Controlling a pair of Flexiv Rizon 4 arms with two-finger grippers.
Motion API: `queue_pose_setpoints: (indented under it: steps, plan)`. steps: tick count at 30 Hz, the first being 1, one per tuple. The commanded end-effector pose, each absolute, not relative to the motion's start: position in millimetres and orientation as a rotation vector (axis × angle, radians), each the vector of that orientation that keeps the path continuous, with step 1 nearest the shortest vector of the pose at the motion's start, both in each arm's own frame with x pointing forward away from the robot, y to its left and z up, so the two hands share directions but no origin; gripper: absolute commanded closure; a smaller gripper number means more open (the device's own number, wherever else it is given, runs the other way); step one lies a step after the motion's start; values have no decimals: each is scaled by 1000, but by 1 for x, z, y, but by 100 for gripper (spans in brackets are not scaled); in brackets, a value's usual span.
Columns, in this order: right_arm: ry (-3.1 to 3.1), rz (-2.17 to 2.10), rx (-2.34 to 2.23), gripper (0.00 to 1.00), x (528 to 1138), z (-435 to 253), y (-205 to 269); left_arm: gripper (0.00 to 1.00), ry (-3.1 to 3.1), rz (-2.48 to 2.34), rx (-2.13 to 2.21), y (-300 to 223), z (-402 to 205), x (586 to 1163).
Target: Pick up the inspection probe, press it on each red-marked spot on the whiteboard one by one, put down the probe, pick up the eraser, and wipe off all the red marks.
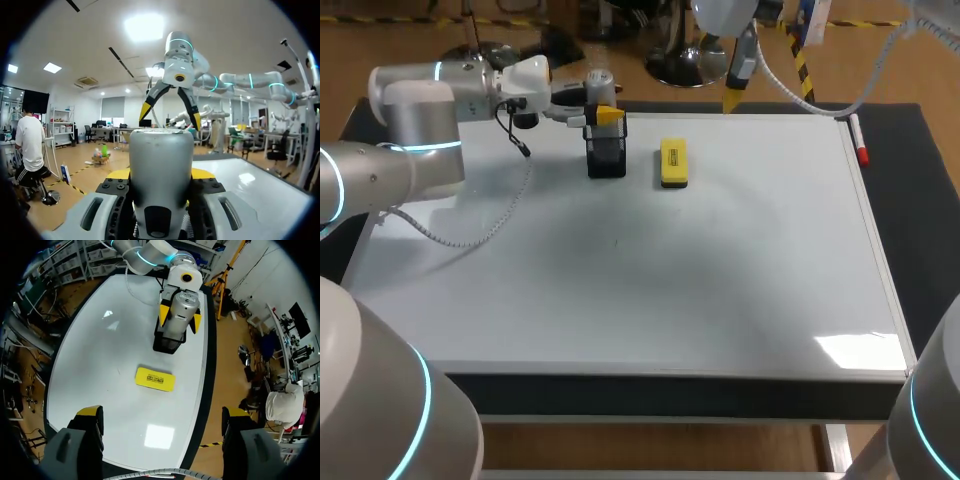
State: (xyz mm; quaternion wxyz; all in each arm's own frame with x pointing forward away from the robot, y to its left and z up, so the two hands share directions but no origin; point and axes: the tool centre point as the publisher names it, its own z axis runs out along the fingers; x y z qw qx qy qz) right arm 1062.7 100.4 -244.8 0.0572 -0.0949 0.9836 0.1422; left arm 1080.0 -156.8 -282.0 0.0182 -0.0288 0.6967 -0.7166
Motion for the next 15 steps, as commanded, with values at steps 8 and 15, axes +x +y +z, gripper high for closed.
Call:
queue_pose_setpoints:
  steps: [8, 15]
  plan:
    - [2986, 425, -290, 0, 1064, -244, 100, 0, 2179, -2235, -85, -158, -282, 1076]
    - [2986, 425, -290, 0, 1064, -244, 100, 0, 2164, -2234, -62, -150, -273, 1069]
